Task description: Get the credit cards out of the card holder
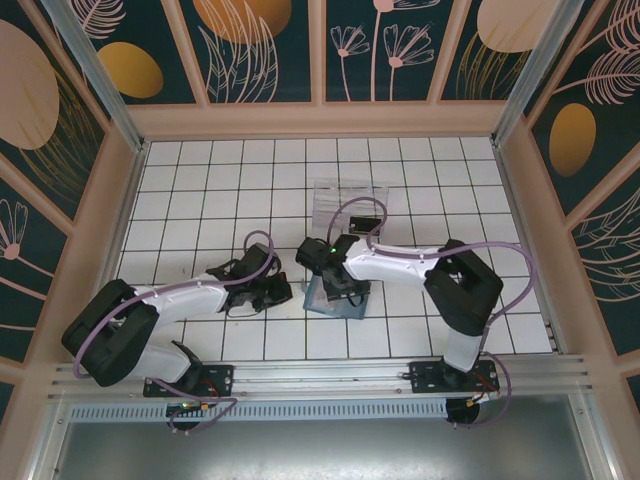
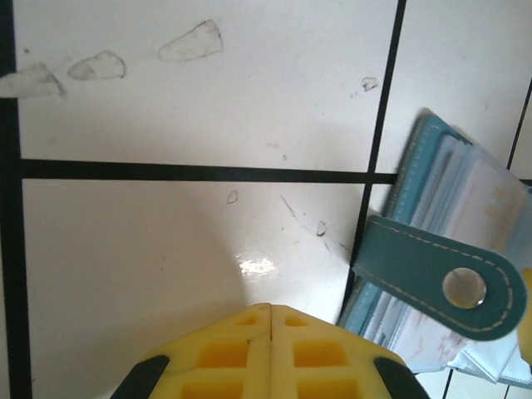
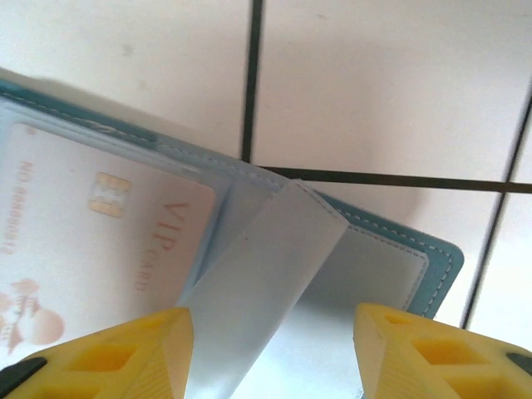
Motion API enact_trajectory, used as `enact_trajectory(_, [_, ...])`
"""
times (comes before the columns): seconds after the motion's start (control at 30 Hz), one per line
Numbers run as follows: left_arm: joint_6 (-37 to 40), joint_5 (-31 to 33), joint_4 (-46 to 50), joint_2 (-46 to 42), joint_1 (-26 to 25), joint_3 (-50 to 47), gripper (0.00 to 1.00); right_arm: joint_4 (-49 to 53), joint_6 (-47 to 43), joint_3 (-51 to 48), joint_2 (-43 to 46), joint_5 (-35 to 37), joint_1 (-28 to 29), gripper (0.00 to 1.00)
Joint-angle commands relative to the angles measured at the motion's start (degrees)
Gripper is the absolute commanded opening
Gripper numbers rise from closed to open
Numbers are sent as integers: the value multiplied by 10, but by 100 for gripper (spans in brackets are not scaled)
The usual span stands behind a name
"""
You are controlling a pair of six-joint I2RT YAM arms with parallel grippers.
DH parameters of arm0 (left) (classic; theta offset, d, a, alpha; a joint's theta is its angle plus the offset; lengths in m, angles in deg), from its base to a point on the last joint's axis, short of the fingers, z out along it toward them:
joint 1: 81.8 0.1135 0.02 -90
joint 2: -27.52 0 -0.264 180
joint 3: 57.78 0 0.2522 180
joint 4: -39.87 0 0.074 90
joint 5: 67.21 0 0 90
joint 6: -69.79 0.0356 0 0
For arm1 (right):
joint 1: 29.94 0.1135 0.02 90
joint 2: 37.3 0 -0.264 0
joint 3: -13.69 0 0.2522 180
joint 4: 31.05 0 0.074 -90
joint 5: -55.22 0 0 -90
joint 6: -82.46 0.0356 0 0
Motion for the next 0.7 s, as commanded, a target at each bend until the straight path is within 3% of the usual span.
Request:
enact_trajectory(0.0, [12, 9, 27, 5, 4, 21, 4, 31, 28, -17, 38, 48, -4, 54])
enact_trajectory(0.23, [22, 7, 48, 0, 4, 57, 4, 13, 39, -50, 83, 54, -6, 54])
enact_trajectory(0.67, [35, -3, 86, 2, -16, 147, 4, -89, 40, -75, 106, -27, -18, 49])
